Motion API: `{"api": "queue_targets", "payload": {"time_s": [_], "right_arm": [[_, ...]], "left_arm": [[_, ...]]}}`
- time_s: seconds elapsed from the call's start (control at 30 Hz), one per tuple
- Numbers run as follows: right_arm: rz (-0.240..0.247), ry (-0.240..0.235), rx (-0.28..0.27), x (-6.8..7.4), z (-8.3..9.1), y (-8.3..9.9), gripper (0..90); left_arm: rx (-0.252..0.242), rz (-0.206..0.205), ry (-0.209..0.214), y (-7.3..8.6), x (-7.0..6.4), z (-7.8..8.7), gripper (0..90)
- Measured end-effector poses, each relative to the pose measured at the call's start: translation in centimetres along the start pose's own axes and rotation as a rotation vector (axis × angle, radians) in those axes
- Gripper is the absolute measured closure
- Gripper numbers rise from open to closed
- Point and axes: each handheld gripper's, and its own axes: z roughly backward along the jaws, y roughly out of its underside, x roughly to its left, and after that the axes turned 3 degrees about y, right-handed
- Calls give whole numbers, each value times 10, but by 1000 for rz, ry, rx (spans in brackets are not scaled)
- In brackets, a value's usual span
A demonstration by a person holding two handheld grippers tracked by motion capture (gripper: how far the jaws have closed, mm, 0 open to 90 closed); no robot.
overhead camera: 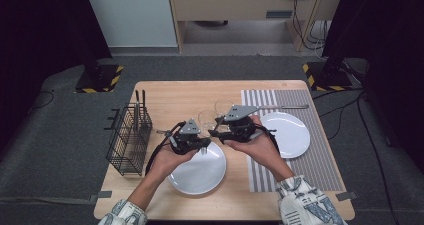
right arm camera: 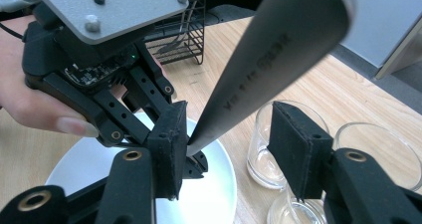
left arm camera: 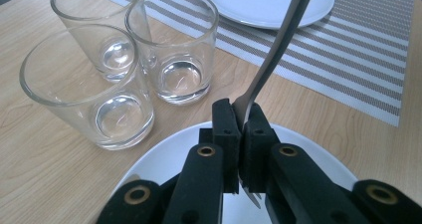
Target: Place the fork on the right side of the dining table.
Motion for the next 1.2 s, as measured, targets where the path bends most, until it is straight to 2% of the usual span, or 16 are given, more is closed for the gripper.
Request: {"api": "queue_targets", "payload": {"time_s": [0.2,0.3,0.73,1.0,1.2], "right_arm": [[-8,0,5,-2,-1,3,480],[-26,-4,-1,-3,-1,4,470],[-53,-18,-2,-5,-5,13,457],[-53,-15,27,-6,-10,16,421],[-50,9,50,-7,-8,17,369]], "left_arm": [[5,1,4,1,0,-1,874],[-11,20,28,3,0,-1,875],[-7,23,39,8,0,1,878],[39,8,14,10,0,-1,879],[63,7,12,12,0,-4,879]]}}
